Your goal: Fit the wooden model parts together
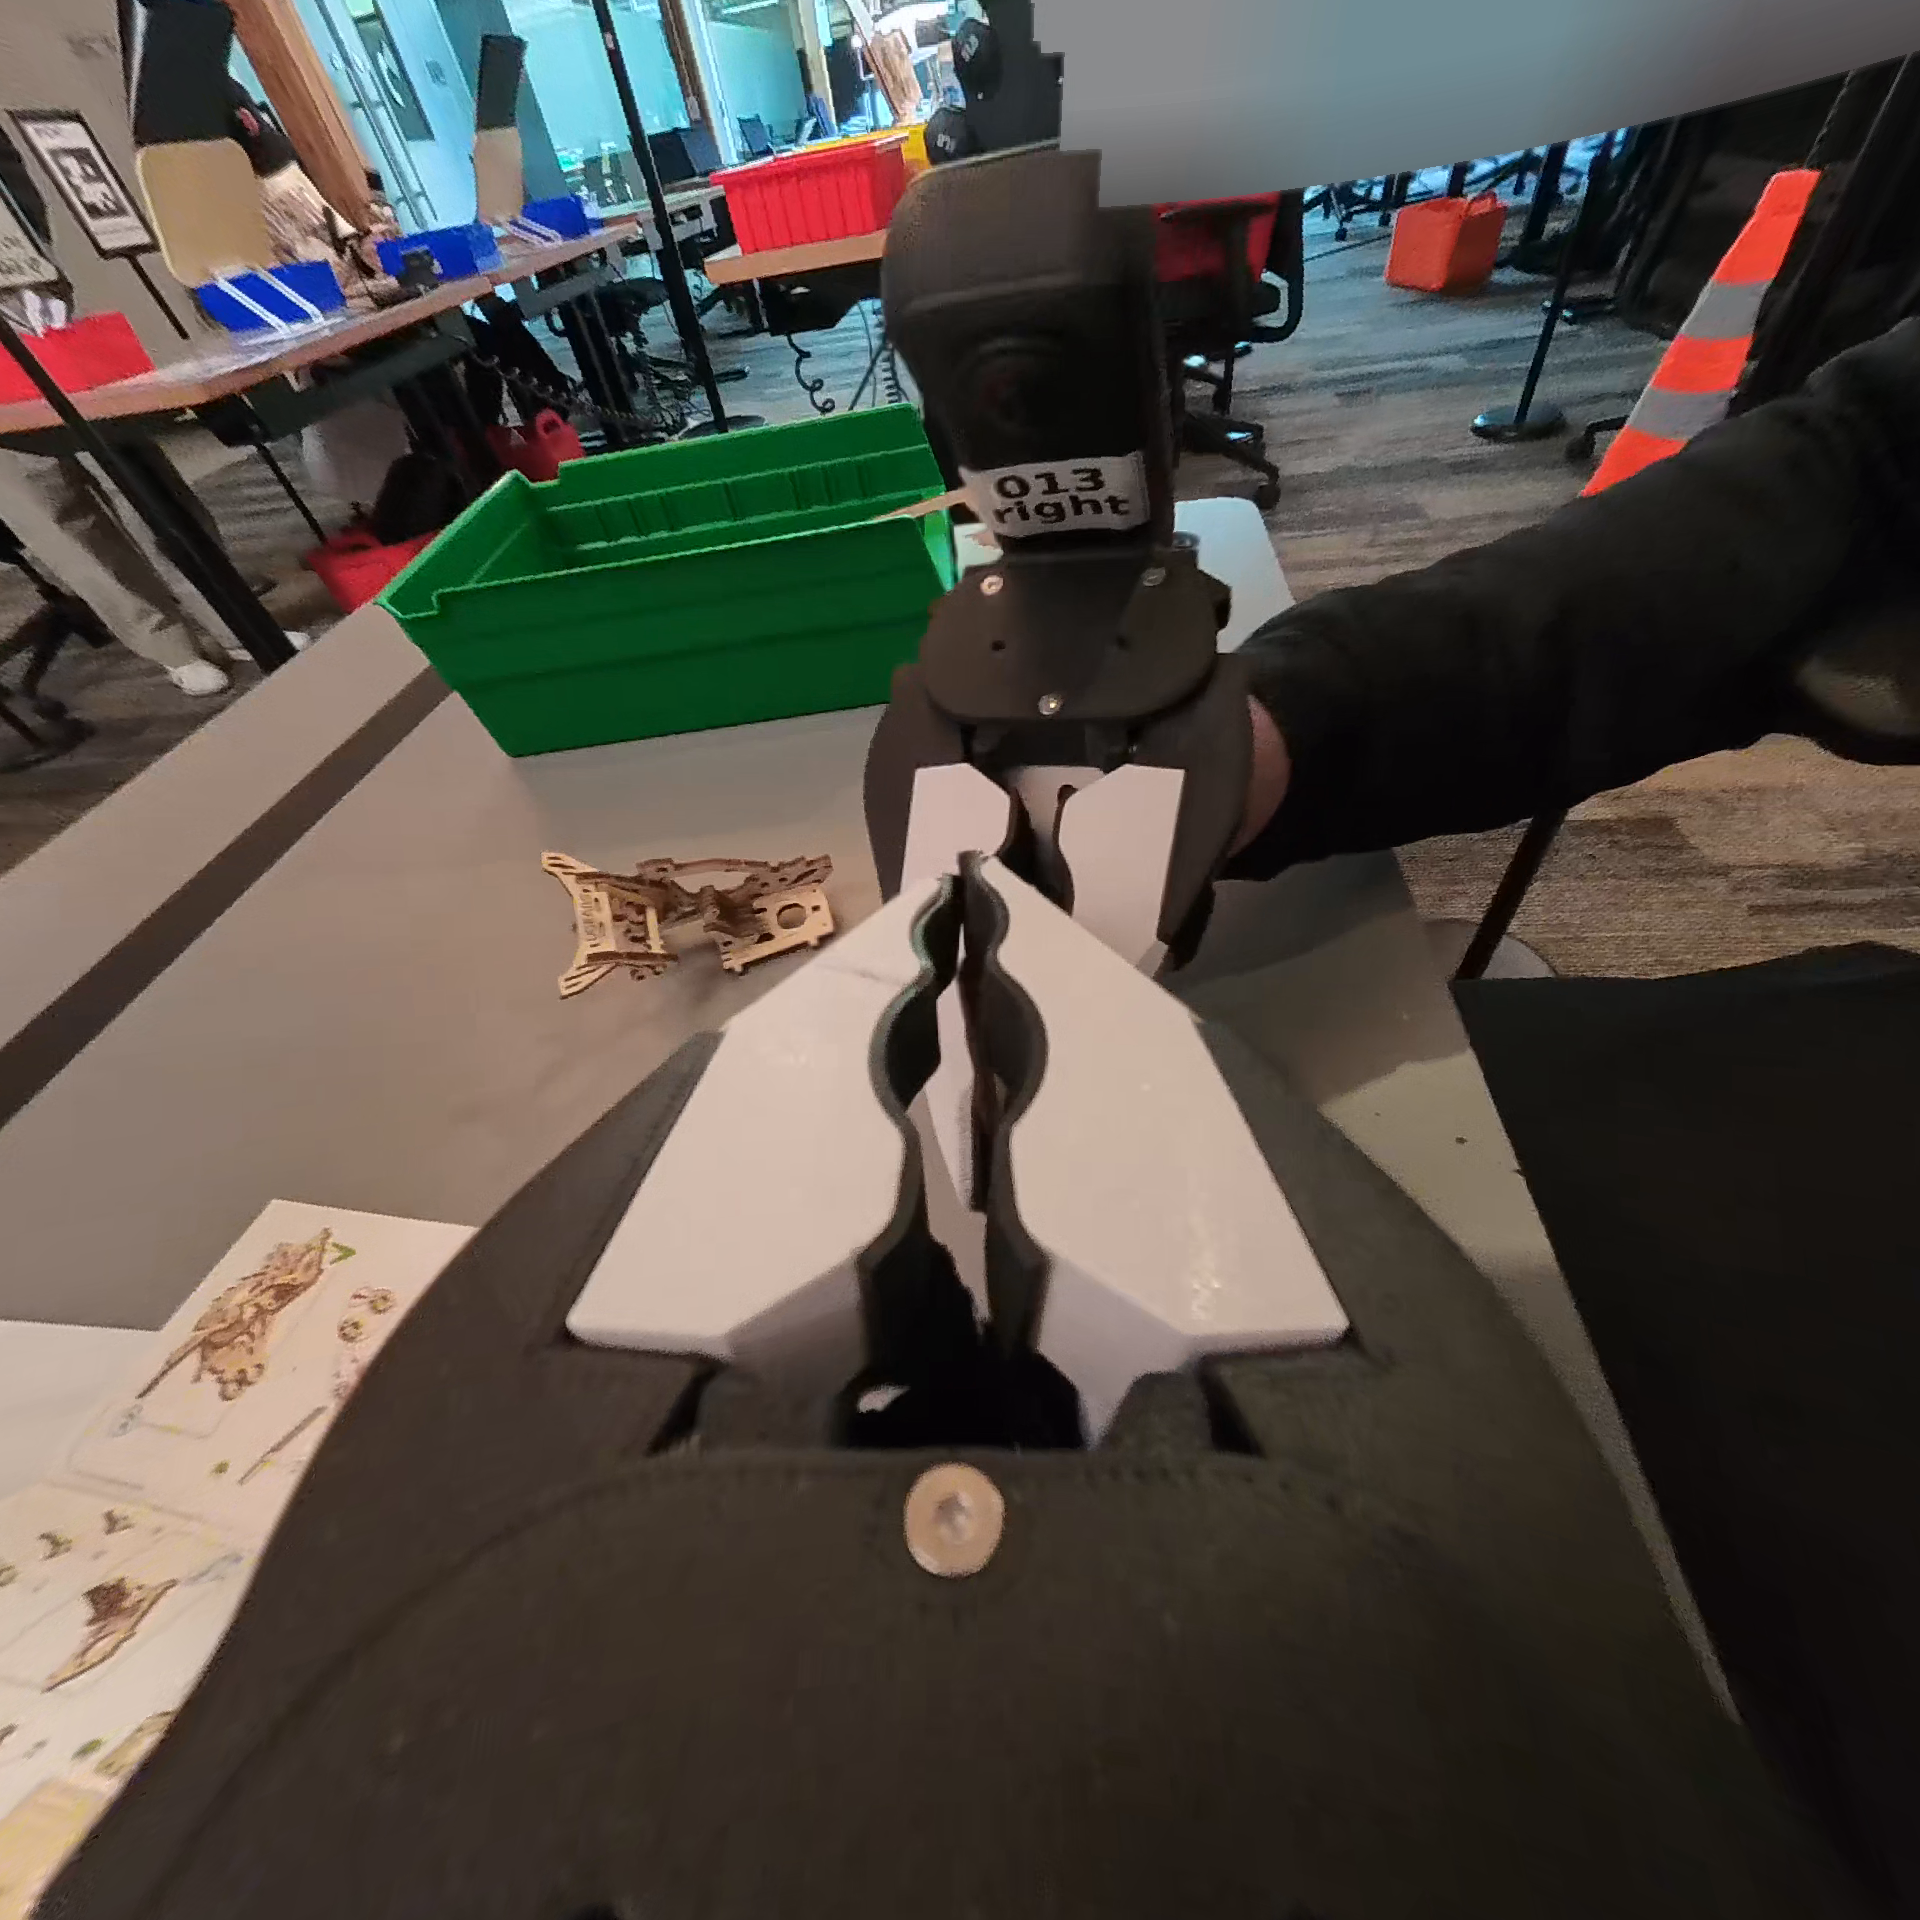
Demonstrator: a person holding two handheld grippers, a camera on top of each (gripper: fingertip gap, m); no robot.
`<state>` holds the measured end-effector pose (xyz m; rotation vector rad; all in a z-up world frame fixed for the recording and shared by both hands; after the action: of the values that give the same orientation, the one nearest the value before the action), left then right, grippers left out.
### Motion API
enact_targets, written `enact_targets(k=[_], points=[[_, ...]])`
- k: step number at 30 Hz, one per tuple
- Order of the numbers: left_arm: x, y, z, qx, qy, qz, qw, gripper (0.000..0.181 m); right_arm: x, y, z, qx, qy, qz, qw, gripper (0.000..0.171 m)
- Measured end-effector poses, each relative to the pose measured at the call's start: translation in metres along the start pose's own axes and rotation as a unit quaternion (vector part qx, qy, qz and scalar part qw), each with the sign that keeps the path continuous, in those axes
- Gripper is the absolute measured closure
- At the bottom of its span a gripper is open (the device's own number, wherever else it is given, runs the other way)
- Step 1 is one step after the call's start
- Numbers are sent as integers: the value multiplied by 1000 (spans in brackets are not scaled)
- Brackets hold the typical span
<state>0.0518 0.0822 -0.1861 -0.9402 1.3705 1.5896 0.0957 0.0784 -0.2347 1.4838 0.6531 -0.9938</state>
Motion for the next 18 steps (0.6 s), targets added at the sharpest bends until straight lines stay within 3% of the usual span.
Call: enact_targets(k=[8, 10, 11, 13, 18], points=[[4, -6, -3, -6, 5, -17, 1000, 181, 1, 1, 0, -2, -2, -10, 1000, 171], [21, -14, -8, -10, -11, 9, 1000, 181, 2, 1, 1, -8, -3, -12, 1000, 170], [24, -15, -9, -5, 30, -7, 1000, 180, 3, 0, 2, -8, -8, -18, 1000, 170], [22, -14, -10, -16, -11, 11, 1000, 181, 3, 0, 3, -4, -2, -18, 1000, 170], [21, -14, -4, -1, 22, 9, 1000, 181, 2, 0, -1, 3, -10, -25, 1000, 170]])
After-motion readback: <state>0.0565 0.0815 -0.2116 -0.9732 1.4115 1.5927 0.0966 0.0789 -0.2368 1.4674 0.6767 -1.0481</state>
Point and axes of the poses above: each gripper's, where its closed fingertips meet, y back along the fingers, x out of its underside, z = x × y across the jaws, the point moved 5 cm from there along y, back along the fingers, and after that the axes turned 9 degrees about z, right-handed, at the moved point
